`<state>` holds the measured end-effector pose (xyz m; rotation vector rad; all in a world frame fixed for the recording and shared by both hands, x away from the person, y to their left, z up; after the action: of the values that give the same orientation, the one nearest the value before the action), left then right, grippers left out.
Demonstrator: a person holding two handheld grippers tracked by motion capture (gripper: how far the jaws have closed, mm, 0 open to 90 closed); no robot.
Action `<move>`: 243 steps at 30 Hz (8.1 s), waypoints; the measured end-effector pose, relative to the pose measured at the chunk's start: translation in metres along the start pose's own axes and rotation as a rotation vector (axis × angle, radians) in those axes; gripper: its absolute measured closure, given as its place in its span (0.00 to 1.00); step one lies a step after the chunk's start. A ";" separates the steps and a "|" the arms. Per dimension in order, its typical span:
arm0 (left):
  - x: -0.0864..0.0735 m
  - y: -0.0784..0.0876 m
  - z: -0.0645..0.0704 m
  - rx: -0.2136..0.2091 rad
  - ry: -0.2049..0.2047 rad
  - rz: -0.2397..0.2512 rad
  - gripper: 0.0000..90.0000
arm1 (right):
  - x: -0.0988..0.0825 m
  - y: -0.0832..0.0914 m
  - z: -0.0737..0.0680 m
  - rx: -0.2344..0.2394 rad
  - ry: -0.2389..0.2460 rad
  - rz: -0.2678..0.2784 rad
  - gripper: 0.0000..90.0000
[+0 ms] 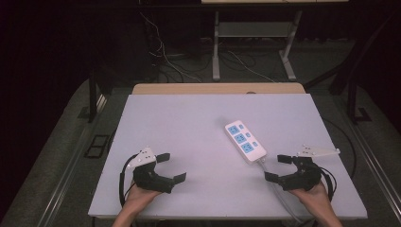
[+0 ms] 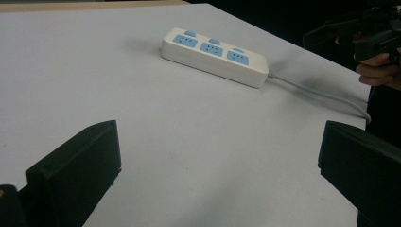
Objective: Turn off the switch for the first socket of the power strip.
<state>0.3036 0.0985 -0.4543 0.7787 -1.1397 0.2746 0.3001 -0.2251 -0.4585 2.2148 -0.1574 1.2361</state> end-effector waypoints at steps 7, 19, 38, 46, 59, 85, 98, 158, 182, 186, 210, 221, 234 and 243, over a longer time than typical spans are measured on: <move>0.000 0.000 0.000 -0.006 0.002 0.000 0.00 | -0.001 0.000 0.000 0.002 0.000 -0.007 0.00; 0.000 -0.001 0.001 -0.011 0.003 -0.002 0.00 | -0.001 -0.001 -0.001 0.005 -0.001 -0.016 0.00; -0.001 -0.001 0.002 -0.017 0.008 -0.005 0.00 | -0.001 -0.001 -0.002 0.008 0.005 -0.037 0.01; -0.002 -0.002 0.002 -0.020 0.007 -0.009 0.00 | 0.004 0.000 -0.005 0.017 0.015 -0.042 0.00; -0.002 -0.003 0.002 -0.021 0.010 -0.013 0.00 | 0.011 0.000 -0.004 0.027 0.018 -0.060 0.01; -0.004 -0.003 0.002 -0.022 0.012 -0.018 0.00 | 0.043 -0.007 0.003 0.039 0.051 -0.131 0.01; -0.004 -0.003 0.002 -0.021 0.013 -0.018 0.00 | 0.053 -0.014 0.011 0.041 0.049 -0.180 0.01; -0.006 -0.007 0.003 -0.034 -0.011 -0.033 0.00 | 0.073 -0.047 0.073 0.010 -0.023 -0.278 0.81; -0.006 -0.008 0.003 -0.036 -0.015 -0.039 0.00 | 0.059 -0.068 0.088 -0.016 -0.030 -0.345 0.99; -0.006 -0.008 0.003 -0.039 -0.014 -0.036 0.00 | 0.058 -0.070 0.091 -0.020 -0.029 -0.353 0.99; -0.006 -0.008 0.004 -0.040 -0.017 -0.035 0.00 | 0.051 -0.076 0.090 -0.031 -0.016 -0.401 1.00; -0.007 -0.008 0.005 -0.041 -0.020 -0.038 0.00 | 0.050 -0.076 0.090 -0.050 -0.006 -0.393 1.00; -0.007 -0.008 0.006 -0.042 -0.017 -0.036 0.00 | 0.049 -0.077 0.089 -0.071 0.012 -0.390 1.00; -0.006 -0.007 0.005 -0.040 -0.016 -0.034 0.00 | 0.049 -0.077 0.088 -0.084 0.040 -0.398 1.00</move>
<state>0.3015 0.0909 -0.4620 0.7657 -1.1424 0.2170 0.4210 -0.2017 -0.4869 2.0212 0.2333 1.0306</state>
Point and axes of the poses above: each handheld gripper's, and its own axes: y roughly backward along the jaws, x roughly out of its top, z roughly to its right, the point moved 9 cm from there along -y, roughly forward along the jaws, and after that the axes turned 7 degrees about x, right-handed, at the moved point
